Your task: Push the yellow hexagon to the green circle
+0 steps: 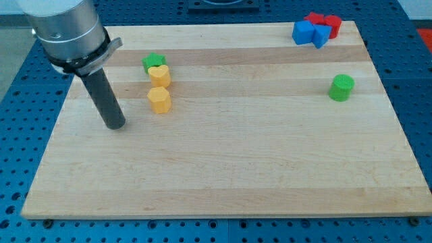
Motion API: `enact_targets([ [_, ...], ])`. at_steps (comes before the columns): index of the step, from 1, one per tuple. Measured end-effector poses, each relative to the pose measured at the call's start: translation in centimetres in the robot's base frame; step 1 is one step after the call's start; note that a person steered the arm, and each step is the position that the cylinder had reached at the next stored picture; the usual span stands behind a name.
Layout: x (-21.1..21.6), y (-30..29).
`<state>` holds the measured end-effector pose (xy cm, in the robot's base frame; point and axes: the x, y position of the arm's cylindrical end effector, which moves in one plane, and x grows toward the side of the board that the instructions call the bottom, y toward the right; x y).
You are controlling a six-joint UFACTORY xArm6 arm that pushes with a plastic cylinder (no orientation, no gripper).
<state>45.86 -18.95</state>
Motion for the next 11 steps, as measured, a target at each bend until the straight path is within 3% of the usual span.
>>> enact_targets([
  [2,-3.2,2.6],
  [4,-4.3,11.6],
  [8,-7.4,13.3],
  [10,-9.8,20.6],
  [11,-11.4,21.3],
])
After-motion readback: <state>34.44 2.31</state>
